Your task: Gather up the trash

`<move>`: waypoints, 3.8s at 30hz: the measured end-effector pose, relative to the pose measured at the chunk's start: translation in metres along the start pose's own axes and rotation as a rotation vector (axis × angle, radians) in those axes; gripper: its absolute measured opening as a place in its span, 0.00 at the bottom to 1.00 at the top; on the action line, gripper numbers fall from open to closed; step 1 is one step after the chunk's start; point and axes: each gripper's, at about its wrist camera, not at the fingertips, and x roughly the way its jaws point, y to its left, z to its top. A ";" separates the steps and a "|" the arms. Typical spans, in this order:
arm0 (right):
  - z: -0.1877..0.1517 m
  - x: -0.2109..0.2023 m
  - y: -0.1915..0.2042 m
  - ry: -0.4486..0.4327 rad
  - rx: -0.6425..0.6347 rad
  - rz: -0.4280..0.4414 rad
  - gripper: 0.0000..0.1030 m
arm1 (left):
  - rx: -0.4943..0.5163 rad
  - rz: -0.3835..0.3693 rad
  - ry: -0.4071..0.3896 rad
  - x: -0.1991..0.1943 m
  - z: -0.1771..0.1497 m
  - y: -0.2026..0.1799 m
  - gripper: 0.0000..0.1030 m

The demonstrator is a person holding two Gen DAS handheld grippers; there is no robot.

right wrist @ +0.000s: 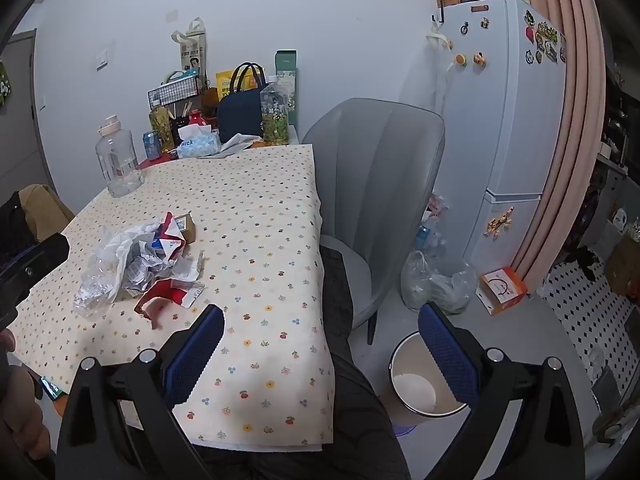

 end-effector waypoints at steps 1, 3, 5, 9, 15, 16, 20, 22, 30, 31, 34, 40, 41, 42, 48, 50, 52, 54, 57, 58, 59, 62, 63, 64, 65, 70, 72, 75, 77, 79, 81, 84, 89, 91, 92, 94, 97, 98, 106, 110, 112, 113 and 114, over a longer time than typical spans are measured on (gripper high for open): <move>0.000 0.000 0.000 -0.001 0.000 0.000 0.93 | 0.002 0.000 -0.001 0.000 0.000 0.000 0.95; -0.001 -0.001 0.001 -0.001 -0.001 0.002 0.93 | 0.007 0.002 -0.004 -0.001 0.001 -0.001 0.95; 0.001 -0.002 0.001 -0.002 -0.001 0.004 0.93 | 0.013 0.005 -0.011 -0.005 0.001 -0.006 0.95; 0.000 -0.003 0.007 -0.005 -0.004 0.001 0.93 | 0.010 0.004 -0.016 -0.004 0.004 -0.001 0.95; -0.001 -0.001 0.003 -0.005 -0.001 0.005 0.93 | 0.009 0.004 -0.029 -0.005 0.001 0.001 0.95; -0.001 -0.001 0.003 -0.005 -0.001 0.005 0.93 | 0.010 0.004 -0.029 -0.006 0.001 0.001 0.95; 0.002 -0.004 0.005 -0.008 -0.005 0.011 0.93 | 0.013 0.005 -0.029 -0.006 0.001 0.000 0.95; 0.002 -0.004 0.004 -0.008 -0.004 0.013 0.93 | 0.013 0.005 -0.030 -0.007 0.001 0.000 0.95; 0.002 -0.005 0.004 -0.013 -0.003 0.017 0.93 | 0.011 0.007 -0.028 -0.006 0.002 0.000 0.95; 0.002 -0.004 0.003 -0.013 -0.002 0.017 0.93 | 0.010 0.006 -0.027 -0.006 0.002 0.000 0.95; 0.002 -0.004 0.002 -0.009 0.003 0.027 0.93 | 0.008 0.007 -0.027 -0.006 0.002 -0.001 0.95; 0.002 -0.006 0.001 -0.017 0.006 0.029 0.93 | 0.008 0.008 -0.032 -0.005 0.002 -0.002 0.95; 0.002 -0.006 0.001 -0.018 0.005 0.028 0.93 | 0.008 0.008 -0.032 -0.005 0.002 -0.002 0.95; 0.002 -0.006 0.001 -0.019 0.005 0.028 0.93 | 0.008 0.008 -0.032 -0.005 0.002 -0.002 0.95; 0.002 -0.006 0.000 -0.017 0.007 0.026 0.93 | 0.007 0.008 -0.030 -0.005 0.001 -0.002 0.95; 0.002 -0.006 0.000 -0.018 0.007 0.025 0.93 | 0.007 0.008 -0.029 -0.005 0.001 -0.002 0.95; 0.002 -0.005 0.000 -0.018 0.008 0.025 0.93 | 0.007 0.007 -0.029 -0.005 0.001 -0.002 0.95; 0.002 -0.005 -0.001 -0.019 0.008 0.024 0.93 | 0.007 0.006 -0.028 -0.005 0.000 -0.003 0.95; 0.001 -0.004 -0.002 -0.019 0.009 0.023 0.93 | 0.009 0.004 -0.028 -0.005 0.000 -0.003 0.95; 0.001 -0.003 -0.003 -0.020 0.009 0.022 0.93 | 0.008 0.004 -0.027 -0.004 0.000 -0.003 0.95; 0.001 -0.003 -0.002 -0.020 0.009 0.021 0.93 | 0.007 0.004 -0.025 -0.003 0.000 -0.003 0.95; 0.000 -0.002 -0.004 -0.019 0.016 0.022 0.93 | 0.012 0.006 -0.023 -0.003 0.001 -0.003 0.95; 0.000 -0.003 -0.004 -0.019 0.016 0.021 0.93 | 0.013 0.007 -0.025 -0.003 0.001 -0.003 0.95; 0.000 -0.002 -0.004 -0.019 0.016 0.020 0.93 | 0.012 0.007 -0.027 -0.004 0.001 -0.003 0.95; 0.000 -0.002 -0.004 -0.018 0.015 0.020 0.93 | 0.010 0.006 -0.028 -0.004 0.001 -0.003 0.95; 0.001 -0.002 -0.004 -0.022 0.012 0.018 0.93 | 0.007 0.005 -0.028 -0.003 0.001 -0.001 0.95; 0.000 -0.002 -0.003 -0.021 0.012 0.018 0.93 | 0.006 0.005 -0.027 -0.003 0.001 -0.001 0.95; 0.000 -0.001 -0.002 -0.021 0.009 0.018 0.93 | 0.005 0.005 -0.024 -0.002 0.001 0.000 0.95; 0.000 -0.001 -0.002 -0.021 0.010 0.017 0.93 | 0.005 0.005 -0.027 -0.002 0.001 -0.001 0.95; 0.000 -0.001 -0.002 -0.021 0.009 0.018 0.93 | 0.006 0.006 -0.026 -0.002 0.001 -0.001 0.95; 0.000 -0.001 -0.001 -0.022 0.009 0.019 0.93 | 0.006 0.006 -0.023 -0.001 0.001 0.000 0.95; 0.000 -0.001 0.000 -0.019 0.009 0.022 0.93 | 0.004 0.009 -0.021 0.000 0.001 0.001 0.95; 0.001 0.002 0.003 -0.010 0.005 0.032 0.93 | -0.007 0.022 -0.016 0.003 0.000 0.009 0.95; 0.002 0.004 0.004 -0.007 0.005 0.035 0.93 | -0.017 0.028 -0.011 0.004 0.000 0.014 0.95; 0.002 0.005 0.004 -0.006 0.004 0.036 0.93 | -0.021 0.031 -0.008 0.005 -0.001 0.016 0.95; 0.003 0.007 0.006 -0.006 0.000 0.035 0.93 | -0.028 0.037 -0.003 0.006 -0.002 0.020 0.95; 0.004 0.009 0.008 -0.003 0.000 0.044 0.93 | -0.036 0.045 0.004 0.008 -0.003 0.027 0.95; 0.005 0.010 0.009 0.000 -0.002 0.056 0.93 | -0.039 0.048 0.006 0.008 -0.003 0.029 0.95; 0.017 0.030 0.040 0.036 -0.034 0.182 0.93 | -0.089 0.111 0.034 0.014 -0.004 0.066 0.95; 0.018 0.039 0.064 0.058 -0.081 0.218 0.93 | -0.128 0.158 0.046 0.015 -0.005 0.093 0.95; 0.017 0.045 0.077 0.078 -0.102 0.249 0.93 | -0.144 0.175 0.055 0.015 -0.006 0.106 0.95; 0.016 0.048 0.084 0.089 -0.115 0.261 0.93 | -0.150 0.182 0.060 0.015 -0.007 0.112 0.95; 0.015 0.050 0.089 0.096 -0.123 0.270 0.93 | -0.153 0.186 0.066 0.015 -0.007 0.117 0.95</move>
